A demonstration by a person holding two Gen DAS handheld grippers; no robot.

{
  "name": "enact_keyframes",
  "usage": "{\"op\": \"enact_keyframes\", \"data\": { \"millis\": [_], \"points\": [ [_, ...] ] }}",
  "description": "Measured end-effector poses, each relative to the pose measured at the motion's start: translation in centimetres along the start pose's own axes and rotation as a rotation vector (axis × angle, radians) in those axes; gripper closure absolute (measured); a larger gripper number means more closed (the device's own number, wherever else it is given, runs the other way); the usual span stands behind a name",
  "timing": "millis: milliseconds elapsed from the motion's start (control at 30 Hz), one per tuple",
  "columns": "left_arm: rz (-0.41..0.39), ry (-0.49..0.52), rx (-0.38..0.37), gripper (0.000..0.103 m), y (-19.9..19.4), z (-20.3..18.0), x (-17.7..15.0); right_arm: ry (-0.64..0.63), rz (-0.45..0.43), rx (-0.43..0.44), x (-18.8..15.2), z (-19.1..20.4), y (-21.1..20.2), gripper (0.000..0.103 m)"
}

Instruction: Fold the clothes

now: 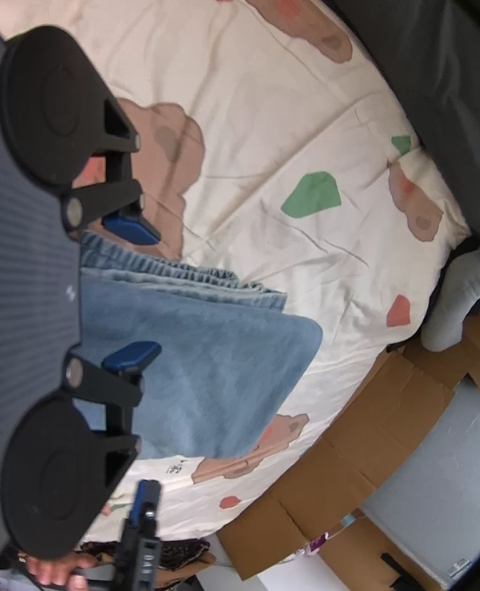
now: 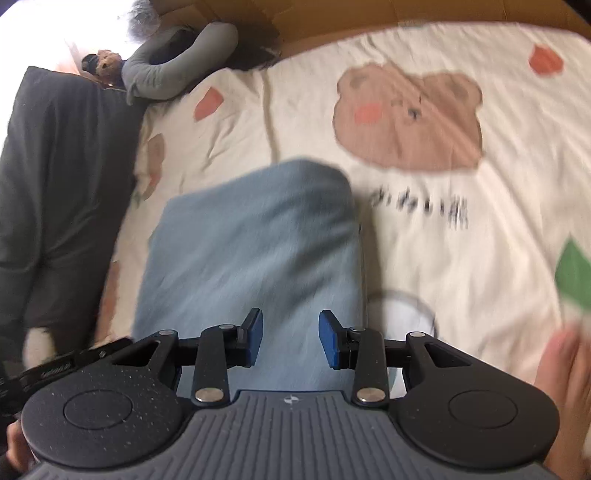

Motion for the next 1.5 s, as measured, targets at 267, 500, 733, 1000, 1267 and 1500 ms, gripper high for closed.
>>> {"op": "enact_keyframes", "data": {
  "millis": [267, 500, 733, 1000, 1267, 1500],
  "points": [
    [0.012, -0.001, -0.051, 0.056, 2.4, 0.7, 0.5, -0.07, -0.072, -0.063, 6.0, 0.0, 3.5, 0.08],
    [0.016, -0.012, -0.081, 0.058, 3.0, 1.5, -0.2, -0.175, -0.05, -0.101, 7.6, 1.0, 6.7, 0.081],
    [0.022, -0.022, -0.089, 0.056, 3.2, 1.7, -0.3, -0.253, -0.001, -0.152, 7.1, 0.5, 9.8, 0.082],
    [-0.014, 0.046, -0.031, 0.07, 1.5, -0.6, 2.2, -0.258, 0.048, -0.182, 7.8, 1.2, 9.2, 0.079],
    [0.014, 0.07, -0.053, 0.07, 1.3, -0.5, 1.3, -0.285, 0.05, -0.121, 4.5, 3.0, 6.5, 0.08],
    [0.057, 0.052, -0.089, 0.061, 2.0, 1.1, -1.5, -0.318, 0.091, -0.166, 1.5, 2.3, 8.8, 0.076]
  ]
}}
Point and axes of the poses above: each gripper's, at about its wrist camera, not at the fingertips, and y roughly the way its jaws point, z to its left, x to its top, the point moved 9 cm from there along y, roughly the way its jaws point
